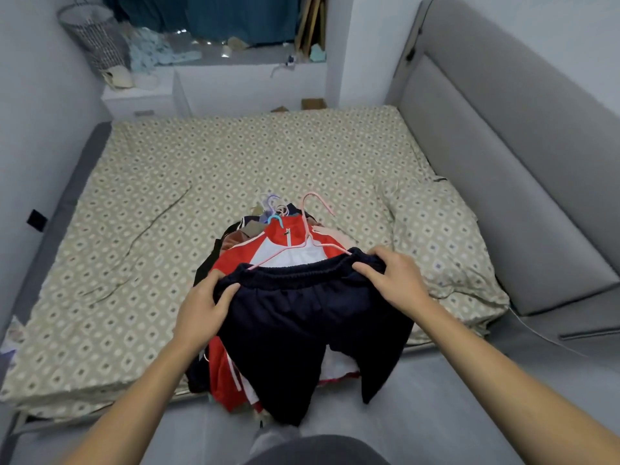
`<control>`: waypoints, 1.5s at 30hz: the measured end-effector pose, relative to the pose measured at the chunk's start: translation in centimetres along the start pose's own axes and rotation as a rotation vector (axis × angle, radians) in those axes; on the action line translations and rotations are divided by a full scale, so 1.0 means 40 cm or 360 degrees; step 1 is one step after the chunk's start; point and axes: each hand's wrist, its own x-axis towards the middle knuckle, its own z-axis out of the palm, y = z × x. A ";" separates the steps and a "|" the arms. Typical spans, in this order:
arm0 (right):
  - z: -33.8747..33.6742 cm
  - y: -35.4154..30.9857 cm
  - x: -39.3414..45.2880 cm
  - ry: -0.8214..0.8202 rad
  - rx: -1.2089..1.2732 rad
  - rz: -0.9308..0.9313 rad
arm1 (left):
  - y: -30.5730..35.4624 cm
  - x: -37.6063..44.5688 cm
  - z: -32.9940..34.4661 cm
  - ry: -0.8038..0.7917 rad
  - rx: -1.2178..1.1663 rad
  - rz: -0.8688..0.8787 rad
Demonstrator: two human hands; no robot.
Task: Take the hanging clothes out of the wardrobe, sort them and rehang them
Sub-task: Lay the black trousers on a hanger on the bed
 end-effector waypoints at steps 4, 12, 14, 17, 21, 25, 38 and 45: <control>0.039 -0.041 0.144 -0.0020 -0.0040 0.0015 | -0.027 0.158 -0.026 0.0061 0.0024 -0.0015; 0.132 -0.014 0.387 -0.0275 0.0069 0.0002 | -0.091 0.386 0.005 0.0083 0.0209 -0.0122; 0.173 0.026 0.430 -0.0445 0.0095 0.0029 | -0.121 0.416 0.037 0.0008 0.0323 -0.0189; 0.236 0.080 0.496 -0.0604 0.0116 0.0054 | -0.158 0.457 0.081 -0.0045 0.0461 -0.0276; 0.313 0.133 0.609 -0.0725 0.0138 0.0026 | -0.186 0.537 0.141 -0.0053 0.0562 -0.0374; 0.377 0.178 0.735 -0.0781 0.0135 0.0008 | -0.222 0.638 0.192 -0.0116 0.0661 -0.0451; 0.576 0.300 0.905 -0.0790 0.0001 0.0016 | -0.342 0.782 0.330 -0.0078 0.0537 -0.0734; 0.590 0.434 0.782 -0.0966 -0.0121 0.0080 | -0.414 0.650 0.389 -0.0390 0.0578 -0.0865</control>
